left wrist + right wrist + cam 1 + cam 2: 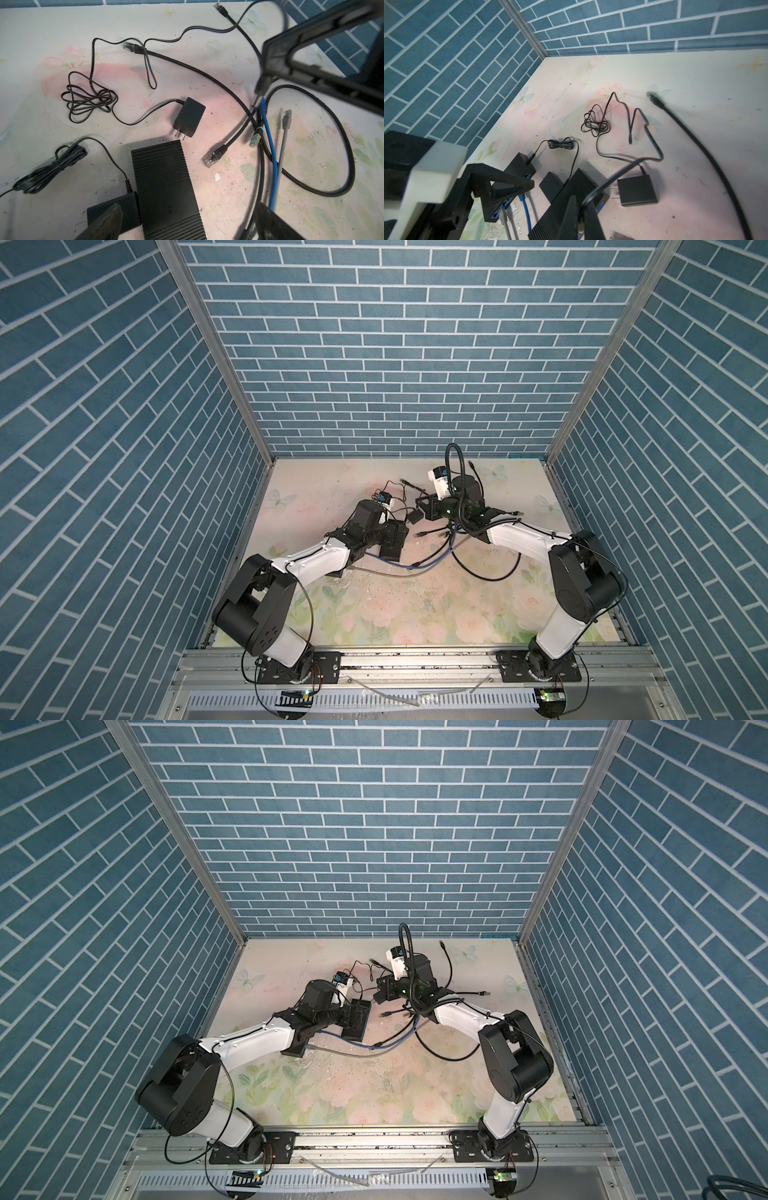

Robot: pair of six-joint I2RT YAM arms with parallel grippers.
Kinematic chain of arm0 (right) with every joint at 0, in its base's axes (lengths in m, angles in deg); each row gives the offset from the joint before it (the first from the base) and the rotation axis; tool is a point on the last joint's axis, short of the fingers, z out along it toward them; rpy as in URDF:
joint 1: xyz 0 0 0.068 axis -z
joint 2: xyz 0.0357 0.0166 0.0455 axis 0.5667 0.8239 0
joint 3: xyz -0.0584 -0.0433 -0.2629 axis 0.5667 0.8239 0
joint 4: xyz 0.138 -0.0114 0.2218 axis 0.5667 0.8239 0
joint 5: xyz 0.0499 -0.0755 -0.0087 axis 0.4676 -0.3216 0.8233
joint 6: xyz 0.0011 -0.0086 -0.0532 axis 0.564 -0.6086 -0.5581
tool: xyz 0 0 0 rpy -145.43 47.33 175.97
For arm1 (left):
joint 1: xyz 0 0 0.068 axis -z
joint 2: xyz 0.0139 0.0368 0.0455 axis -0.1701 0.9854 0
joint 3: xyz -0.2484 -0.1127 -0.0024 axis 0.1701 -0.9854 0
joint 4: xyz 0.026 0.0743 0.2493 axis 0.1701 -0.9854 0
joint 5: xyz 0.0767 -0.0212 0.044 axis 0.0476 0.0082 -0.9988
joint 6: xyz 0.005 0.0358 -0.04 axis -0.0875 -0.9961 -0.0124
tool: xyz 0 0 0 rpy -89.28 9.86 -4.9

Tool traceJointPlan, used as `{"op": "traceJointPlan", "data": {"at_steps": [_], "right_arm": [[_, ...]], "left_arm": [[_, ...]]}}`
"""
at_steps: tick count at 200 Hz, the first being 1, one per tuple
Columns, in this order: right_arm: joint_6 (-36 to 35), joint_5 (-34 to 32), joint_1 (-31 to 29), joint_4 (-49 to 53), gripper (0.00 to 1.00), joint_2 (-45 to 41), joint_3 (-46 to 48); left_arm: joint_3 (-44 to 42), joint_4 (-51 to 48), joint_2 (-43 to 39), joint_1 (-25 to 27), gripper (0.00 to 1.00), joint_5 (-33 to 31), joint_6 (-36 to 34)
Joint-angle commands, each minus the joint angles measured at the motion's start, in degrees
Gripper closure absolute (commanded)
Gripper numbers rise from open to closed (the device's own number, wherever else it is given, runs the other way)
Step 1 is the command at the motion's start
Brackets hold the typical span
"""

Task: Insert the plug into the switch port

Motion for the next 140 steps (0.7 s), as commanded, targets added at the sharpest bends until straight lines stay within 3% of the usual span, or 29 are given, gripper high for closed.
{"op": "traceJointPlan", "data": {"at_steps": [1,43,82,140], "right_arm": [[-2.9,-2.8,1.0,0.4,1.0,-3.4,2.7],[-3.5,-3.2,1.9,0.1,1.0,-4.0,4.6],[-3.1,-2.6,2.1,-1.0,1.0,-3.5,5.5],[-3.1,-2.5,2.2,-1.5,1.0,-3.7,6.3]], "left_arm": [[4.4,-9.9,3.1,-0.2,0.0,-2.6,2.5],[9.8,-20.9,6.1,0.9,0.04,-4.8,6.2],[10.8,-23.7,6.3,0.9,0.05,-3.7,9.8],[14.5,-26.2,13.1,1.2,0.05,-3.5,11.0]]}}
